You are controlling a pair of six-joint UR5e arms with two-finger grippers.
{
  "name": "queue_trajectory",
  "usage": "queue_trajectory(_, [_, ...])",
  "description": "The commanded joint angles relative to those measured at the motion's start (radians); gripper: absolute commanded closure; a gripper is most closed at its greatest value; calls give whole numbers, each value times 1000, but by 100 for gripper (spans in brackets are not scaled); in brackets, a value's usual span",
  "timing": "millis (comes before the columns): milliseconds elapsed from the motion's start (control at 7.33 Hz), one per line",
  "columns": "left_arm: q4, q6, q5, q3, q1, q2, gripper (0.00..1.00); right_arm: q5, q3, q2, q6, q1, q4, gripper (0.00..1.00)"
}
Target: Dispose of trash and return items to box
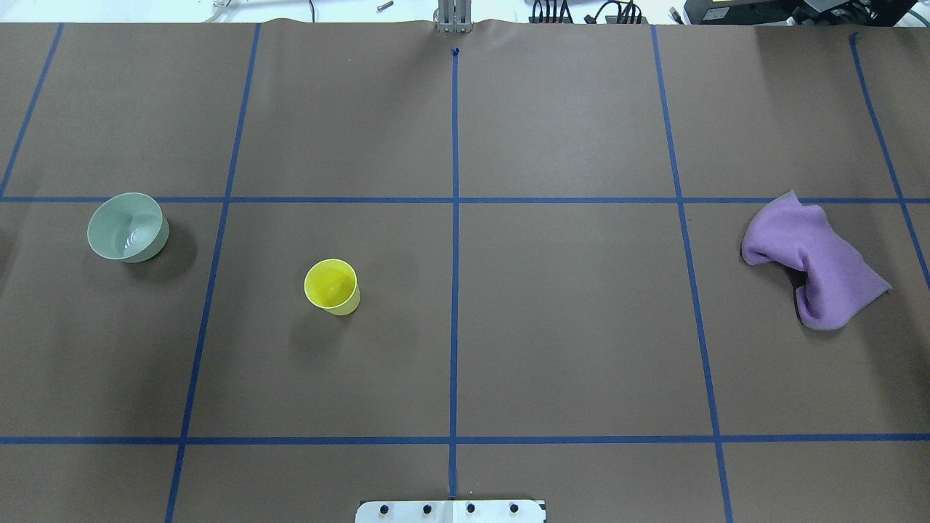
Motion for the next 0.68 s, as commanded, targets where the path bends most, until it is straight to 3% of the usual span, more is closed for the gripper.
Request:
queue_trajectory(0, [-108, -254, 6, 0, 157, -18, 1, 4, 0, 2, 3, 0, -5, 0])
queue_trajectory(273, [-231, -427, 41, 28, 274, -21, 1, 7, 0, 4, 9, -2, -8, 0])
queue_trajectory(545, [-279, -680, 53, -6, 405, -112, 1, 8, 0, 4, 9, -2, -8, 0])
